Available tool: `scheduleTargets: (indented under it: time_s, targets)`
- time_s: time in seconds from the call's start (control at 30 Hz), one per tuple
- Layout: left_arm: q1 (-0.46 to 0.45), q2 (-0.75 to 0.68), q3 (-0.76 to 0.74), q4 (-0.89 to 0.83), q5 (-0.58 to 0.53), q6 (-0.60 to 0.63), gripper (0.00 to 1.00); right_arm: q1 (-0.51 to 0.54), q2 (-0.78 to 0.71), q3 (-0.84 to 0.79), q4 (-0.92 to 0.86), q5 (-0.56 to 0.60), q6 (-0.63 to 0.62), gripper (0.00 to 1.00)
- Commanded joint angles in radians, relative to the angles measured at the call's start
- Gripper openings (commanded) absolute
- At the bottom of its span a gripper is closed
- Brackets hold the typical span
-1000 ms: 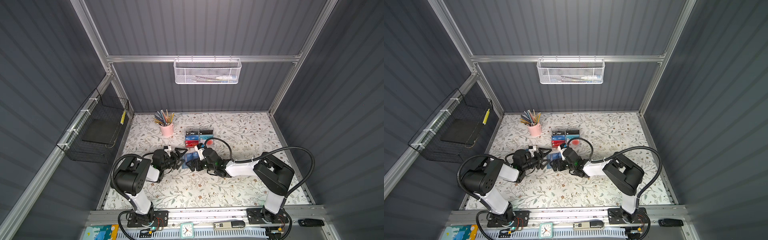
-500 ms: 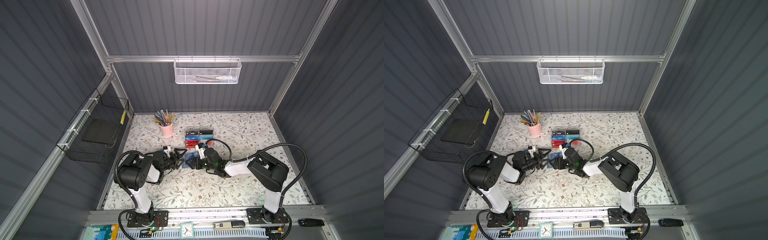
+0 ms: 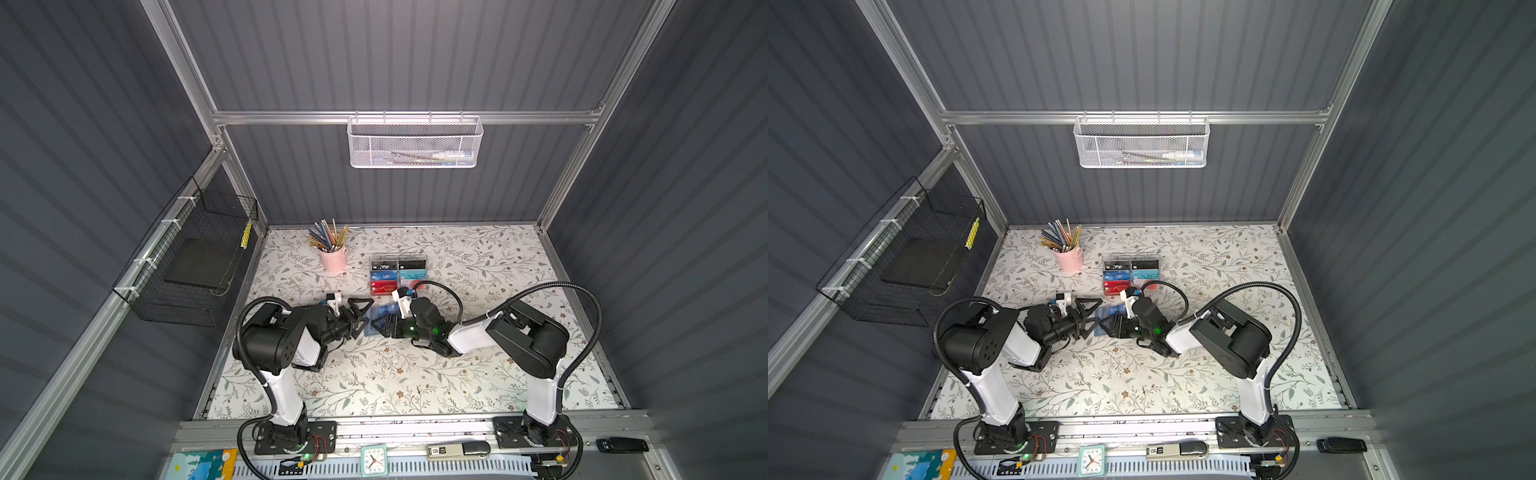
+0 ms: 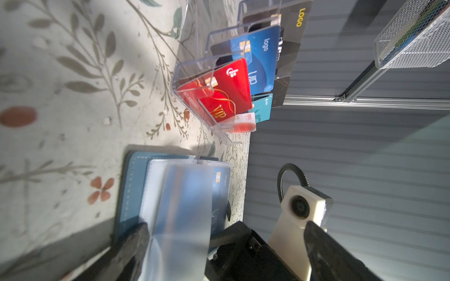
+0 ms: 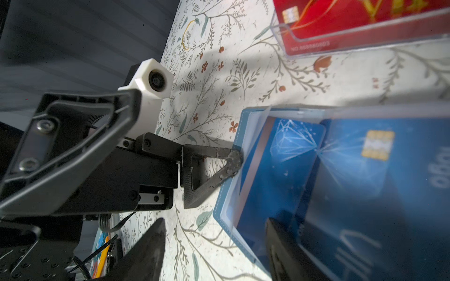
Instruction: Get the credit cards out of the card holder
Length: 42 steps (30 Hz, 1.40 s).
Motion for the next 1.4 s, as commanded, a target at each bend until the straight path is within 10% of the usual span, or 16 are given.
scheduleTargets:
  time_s: [0.0, 1.37]
  targets:
    - [-0.001, 0.058, -0.035, -0.124, 0.004, -0.015, 1.0, -0.009, -0.03, -0.066, -0.056, 0.047, 0.007, 0.66]
    - [-0.001, 0.232, -0.056, 0.092, 0.01, -0.1, 1.0, -0.014, -0.033, -0.042, -0.03, 0.022, 0.055, 0.52]
